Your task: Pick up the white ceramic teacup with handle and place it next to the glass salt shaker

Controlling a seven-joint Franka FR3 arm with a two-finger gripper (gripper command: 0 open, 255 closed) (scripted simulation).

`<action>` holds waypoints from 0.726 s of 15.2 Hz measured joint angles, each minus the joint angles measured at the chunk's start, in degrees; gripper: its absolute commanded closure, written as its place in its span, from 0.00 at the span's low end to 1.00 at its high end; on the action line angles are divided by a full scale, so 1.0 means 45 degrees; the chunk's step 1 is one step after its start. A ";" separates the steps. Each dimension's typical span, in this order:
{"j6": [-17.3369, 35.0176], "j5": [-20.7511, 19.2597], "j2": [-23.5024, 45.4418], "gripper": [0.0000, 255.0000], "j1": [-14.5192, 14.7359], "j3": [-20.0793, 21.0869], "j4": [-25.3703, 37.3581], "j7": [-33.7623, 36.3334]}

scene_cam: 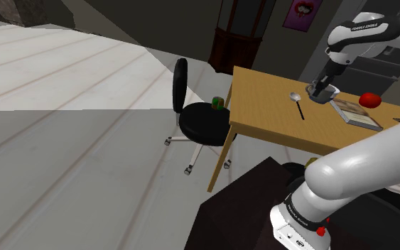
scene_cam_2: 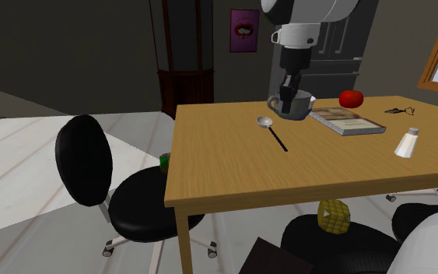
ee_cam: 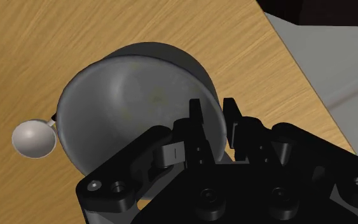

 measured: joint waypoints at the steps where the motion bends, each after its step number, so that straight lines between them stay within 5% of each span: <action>1: -0.0043 0.0017 0.0071 1.00 -0.0093 -0.0259 0.0159 -0.0379; 11: 0.0029 0.1744 0.2531 1.00 -0.0586 -0.3132 0.2371 -0.4539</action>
